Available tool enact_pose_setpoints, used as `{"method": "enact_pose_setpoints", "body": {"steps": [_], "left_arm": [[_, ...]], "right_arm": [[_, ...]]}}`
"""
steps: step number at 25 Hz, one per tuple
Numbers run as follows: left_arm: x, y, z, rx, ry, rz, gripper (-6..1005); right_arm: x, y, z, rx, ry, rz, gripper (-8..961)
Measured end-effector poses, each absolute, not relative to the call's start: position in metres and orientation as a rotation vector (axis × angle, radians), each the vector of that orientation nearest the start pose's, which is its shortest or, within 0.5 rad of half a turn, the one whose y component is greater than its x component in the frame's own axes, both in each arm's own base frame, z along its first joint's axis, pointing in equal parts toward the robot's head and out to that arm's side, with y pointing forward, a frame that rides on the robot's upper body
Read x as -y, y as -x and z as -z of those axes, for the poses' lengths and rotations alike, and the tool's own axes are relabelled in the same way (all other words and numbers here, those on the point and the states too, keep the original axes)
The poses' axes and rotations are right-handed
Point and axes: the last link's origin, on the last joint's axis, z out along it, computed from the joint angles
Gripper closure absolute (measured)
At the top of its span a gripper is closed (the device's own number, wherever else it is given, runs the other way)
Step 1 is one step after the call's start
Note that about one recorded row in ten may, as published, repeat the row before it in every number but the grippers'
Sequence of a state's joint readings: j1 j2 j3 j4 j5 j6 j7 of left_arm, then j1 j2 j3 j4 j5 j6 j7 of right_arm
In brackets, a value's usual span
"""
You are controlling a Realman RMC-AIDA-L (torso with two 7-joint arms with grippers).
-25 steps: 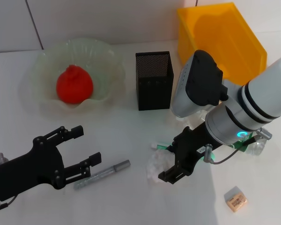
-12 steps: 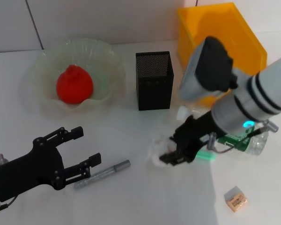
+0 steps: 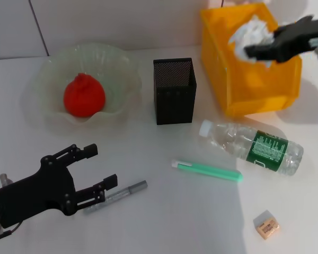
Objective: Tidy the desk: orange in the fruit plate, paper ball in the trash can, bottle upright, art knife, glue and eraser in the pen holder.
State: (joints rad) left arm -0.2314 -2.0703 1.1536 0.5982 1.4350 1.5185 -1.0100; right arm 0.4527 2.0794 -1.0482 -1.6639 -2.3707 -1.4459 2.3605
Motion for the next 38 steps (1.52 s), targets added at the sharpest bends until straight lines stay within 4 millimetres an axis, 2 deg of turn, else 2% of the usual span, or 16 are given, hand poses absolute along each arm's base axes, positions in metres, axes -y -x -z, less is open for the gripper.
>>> {"method": "enact_pose_setpoints", "body": {"steps": [1, 2, 6, 7, 10, 15, 19, 24, 28, 30, 31, 33, 35, 36, 38], "left_arm": [[-0.257, 0.285, 0.029, 0.422, 2.605, 0.923, 186], [-0.257, 0.285, 0.029, 0.422, 2.605, 0.923, 186], [-0.257, 0.285, 0.030, 0.420, 2.614, 0.923, 186], [-0.257, 0.285, 0.030, 0.420, 2.614, 0.923, 186], [-0.256, 0.284, 0.031, 0.419, 2.617, 0.922, 187], [-0.256, 0.284, 0.031, 0.419, 2.618, 0.922, 187], [-0.256, 0.284, 0.031, 0.419, 2.622, 0.921, 187], [-0.255, 0.284, 0.033, 0.417, 2.632, 0.919, 186], [-0.255, 0.283, 0.033, 0.416, 2.633, 0.919, 186], [-0.255, 0.283, 0.033, 0.415, 2.633, 0.920, 186], [-0.255, 0.283, 0.033, 0.415, 2.633, 0.920, 186], [-0.255, 0.283, 0.033, 0.416, 2.633, 0.919, 186], [-0.255, 0.284, 0.033, 0.417, 2.632, 0.917, 187], [-0.256, 0.284, 0.033, 0.418, 2.631, 0.915, 187], [-0.256, 0.284, 0.033, 0.418, 2.630, 0.915, 187]], "right_arm": [[-0.372, -0.175, -0.115, -0.697, 2.295, -0.121, 542], [-0.372, -0.175, -0.115, -0.697, 2.295, -0.121, 542], [-0.390, -0.200, -0.118, -0.711, 2.162, -0.063, 547], [-0.390, -0.200, -0.118, -0.711, 2.162, -0.063, 548], [-0.400, -0.209, -0.108, -0.726, 2.140, -0.051, 553], [-0.412, -0.217, -0.091, -0.739, 2.136, -0.047, 483], [-0.417, -0.218, -0.076, -0.741, 2.163, -0.029, 428], [-0.420, -0.217, -0.072, -0.748, 2.180, -0.017, 334], [-0.416, -0.208, -0.074, -0.725, 2.213, -0.005, 183], [-0.410, -0.201, -0.077, -0.717, 2.246, 0.006, 172], [-0.399, -0.190, -0.081, -0.703, 2.304, 0.034, 166], [-0.394, -0.187, -0.082, -0.703, 2.336, 0.054, 155], [-0.380, -0.177, -0.085, -0.692, 2.416, 0.109, 149], [-0.366, -0.169, -0.087, -0.687, 2.496, 0.177, 149], [-0.360, -0.167, -0.087, -0.689, 2.531, 0.211, 149]]}}
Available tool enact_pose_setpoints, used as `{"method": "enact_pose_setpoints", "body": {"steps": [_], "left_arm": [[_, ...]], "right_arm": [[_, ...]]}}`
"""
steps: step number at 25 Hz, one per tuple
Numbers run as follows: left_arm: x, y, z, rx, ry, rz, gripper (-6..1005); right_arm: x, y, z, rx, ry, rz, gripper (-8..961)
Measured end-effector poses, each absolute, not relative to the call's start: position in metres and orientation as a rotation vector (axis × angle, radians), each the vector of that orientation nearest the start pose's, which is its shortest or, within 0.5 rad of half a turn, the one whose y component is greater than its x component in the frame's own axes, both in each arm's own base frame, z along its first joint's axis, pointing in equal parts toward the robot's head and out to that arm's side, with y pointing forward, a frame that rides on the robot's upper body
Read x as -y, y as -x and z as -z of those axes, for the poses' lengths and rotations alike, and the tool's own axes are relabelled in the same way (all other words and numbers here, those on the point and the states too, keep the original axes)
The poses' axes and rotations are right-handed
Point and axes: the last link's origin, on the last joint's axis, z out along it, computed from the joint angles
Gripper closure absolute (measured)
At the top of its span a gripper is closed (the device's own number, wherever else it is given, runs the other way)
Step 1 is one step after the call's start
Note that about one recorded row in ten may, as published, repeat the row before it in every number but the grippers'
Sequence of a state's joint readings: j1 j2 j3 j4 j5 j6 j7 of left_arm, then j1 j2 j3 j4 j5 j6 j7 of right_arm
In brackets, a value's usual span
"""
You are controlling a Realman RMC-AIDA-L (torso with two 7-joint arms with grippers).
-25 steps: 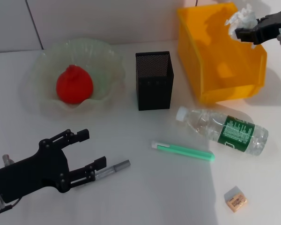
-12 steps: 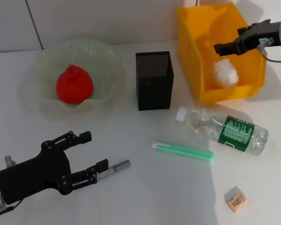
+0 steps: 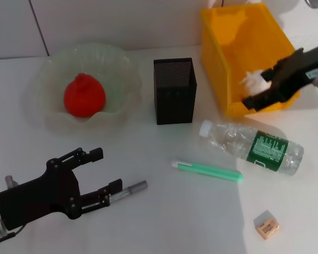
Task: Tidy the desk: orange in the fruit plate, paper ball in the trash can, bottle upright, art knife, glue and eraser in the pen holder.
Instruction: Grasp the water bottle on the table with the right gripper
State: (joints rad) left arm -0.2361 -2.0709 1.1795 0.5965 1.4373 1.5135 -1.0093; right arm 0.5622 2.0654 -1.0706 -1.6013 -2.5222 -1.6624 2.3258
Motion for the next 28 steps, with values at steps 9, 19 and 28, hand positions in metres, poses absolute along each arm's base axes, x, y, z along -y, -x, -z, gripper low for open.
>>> {"method": "enact_pose_setpoints", "body": {"steps": [9, 19, 28], "left_arm": [[-0.258, 0.283, 0.036, 0.425, 2.633, 0.917, 187], [-0.258, 0.283, 0.039, 0.423, 2.635, 0.921, 186], [-0.259, 0.283, 0.039, 0.422, 2.635, 0.923, 186]], "right_arm": [[-0.347, -0.186, -0.084, -0.672, 2.584, 0.468, 148], [-0.356, -0.211, -0.049, -0.683, 2.626, 0.655, 148], [-0.364, -0.218, -0.027, -0.688, 2.639, 0.702, 148]]}}
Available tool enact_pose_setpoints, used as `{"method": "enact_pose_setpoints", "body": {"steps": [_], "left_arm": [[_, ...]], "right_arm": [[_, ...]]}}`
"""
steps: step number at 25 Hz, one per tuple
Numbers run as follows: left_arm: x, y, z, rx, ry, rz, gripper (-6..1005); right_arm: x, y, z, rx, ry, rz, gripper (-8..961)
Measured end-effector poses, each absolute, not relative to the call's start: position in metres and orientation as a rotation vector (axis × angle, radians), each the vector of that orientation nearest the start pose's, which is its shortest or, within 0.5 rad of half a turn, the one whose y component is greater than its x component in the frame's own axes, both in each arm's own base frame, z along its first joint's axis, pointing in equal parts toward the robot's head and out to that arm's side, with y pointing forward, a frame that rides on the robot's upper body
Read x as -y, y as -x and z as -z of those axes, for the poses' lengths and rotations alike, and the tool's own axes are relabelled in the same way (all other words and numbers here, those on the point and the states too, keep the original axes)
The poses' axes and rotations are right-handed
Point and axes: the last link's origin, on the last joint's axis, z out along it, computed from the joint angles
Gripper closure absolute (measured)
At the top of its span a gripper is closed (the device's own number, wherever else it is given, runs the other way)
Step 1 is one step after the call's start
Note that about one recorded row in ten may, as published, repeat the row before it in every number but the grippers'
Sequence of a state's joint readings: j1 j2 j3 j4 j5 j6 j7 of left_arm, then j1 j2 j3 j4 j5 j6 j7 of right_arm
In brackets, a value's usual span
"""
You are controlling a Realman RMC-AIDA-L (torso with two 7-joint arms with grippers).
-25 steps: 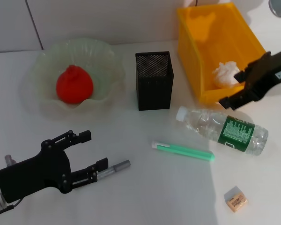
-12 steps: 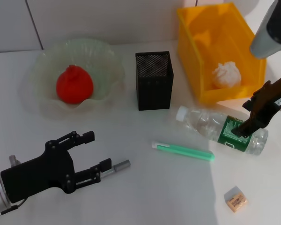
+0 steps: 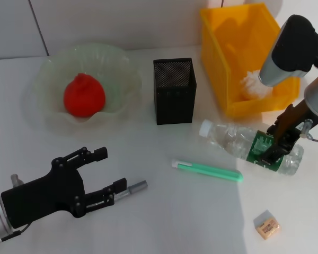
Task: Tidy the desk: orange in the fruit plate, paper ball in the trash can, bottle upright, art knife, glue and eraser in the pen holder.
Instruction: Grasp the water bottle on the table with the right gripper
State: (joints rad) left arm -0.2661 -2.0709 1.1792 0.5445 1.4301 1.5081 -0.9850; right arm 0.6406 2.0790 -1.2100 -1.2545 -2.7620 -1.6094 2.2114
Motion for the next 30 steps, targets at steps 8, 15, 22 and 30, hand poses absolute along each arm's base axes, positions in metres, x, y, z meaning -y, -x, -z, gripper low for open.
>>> {"method": "enact_pose_setpoints", "body": {"steps": [8, 15, 22, 30], "left_arm": [[-0.260, 0.282, 0.039, 0.415, 2.640, 0.921, 187], [-0.260, 0.281, 0.039, 0.413, 2.642, 0.922, 187], [-0.260, 0.281, 0.039, 0.412, 2.643, 0.920, 186], [-0.261, 0.280, 0.039, 0.408, 2.645, 0.922, 187]], "right_arm": [[-0.367, -0.221, -0.009, -0.679, 2.649, 0.732, 147], [-0.368, -0.220, -0.008, -0.698, 2.641, 0.722, 147], [-0.369, -0.220, -0.008, -0.702, 2.634, 0.716, 147], [-0.368, -0.222, -0.007, -0.711, 2.636, 0.719, 146]]}}
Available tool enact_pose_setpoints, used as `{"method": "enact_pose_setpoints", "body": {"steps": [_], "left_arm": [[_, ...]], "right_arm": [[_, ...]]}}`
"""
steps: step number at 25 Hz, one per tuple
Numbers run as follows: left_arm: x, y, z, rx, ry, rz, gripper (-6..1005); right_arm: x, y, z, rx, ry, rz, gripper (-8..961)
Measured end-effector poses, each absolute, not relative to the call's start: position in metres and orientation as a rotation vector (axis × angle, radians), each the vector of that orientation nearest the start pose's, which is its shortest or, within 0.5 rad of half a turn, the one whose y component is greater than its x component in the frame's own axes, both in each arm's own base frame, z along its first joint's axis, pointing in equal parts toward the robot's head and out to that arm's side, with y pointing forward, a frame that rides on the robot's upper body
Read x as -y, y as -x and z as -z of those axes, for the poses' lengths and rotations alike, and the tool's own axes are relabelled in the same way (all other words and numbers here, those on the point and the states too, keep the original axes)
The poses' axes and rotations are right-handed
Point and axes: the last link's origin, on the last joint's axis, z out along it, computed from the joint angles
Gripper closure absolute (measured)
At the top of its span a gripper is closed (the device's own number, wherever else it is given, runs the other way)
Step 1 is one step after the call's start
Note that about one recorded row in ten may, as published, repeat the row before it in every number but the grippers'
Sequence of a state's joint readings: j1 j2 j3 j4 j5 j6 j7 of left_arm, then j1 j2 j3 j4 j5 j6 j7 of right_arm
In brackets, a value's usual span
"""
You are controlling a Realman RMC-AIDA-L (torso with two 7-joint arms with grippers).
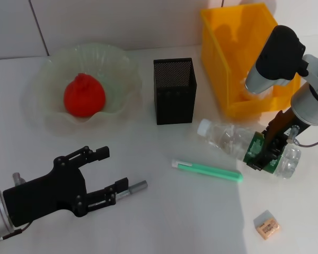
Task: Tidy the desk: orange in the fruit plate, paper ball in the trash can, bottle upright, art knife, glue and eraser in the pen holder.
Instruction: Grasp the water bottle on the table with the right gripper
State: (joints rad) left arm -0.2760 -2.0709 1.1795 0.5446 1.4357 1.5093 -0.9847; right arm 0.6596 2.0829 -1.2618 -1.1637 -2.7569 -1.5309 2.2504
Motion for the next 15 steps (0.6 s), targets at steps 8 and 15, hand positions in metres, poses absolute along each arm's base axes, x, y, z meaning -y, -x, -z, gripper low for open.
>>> {"method": "enact_pose_setpoints", "body": {"steps": [8, 15], "left_arm": [[-0.2610, 0.2797, 0.0392, 0.405, 2.647, 0.924, 187], [-0.2610, 0.2798, 0.0392, 0.405, 2.647, 0.924, 187]], "right_arm": [[-0.3673, -0.2249, -0.0028, -0.712, 2.640, 0.732, 146], [-0.3665, -0.2266, 0.0020, -0.711, 2.646, 0.744, 146]]}}
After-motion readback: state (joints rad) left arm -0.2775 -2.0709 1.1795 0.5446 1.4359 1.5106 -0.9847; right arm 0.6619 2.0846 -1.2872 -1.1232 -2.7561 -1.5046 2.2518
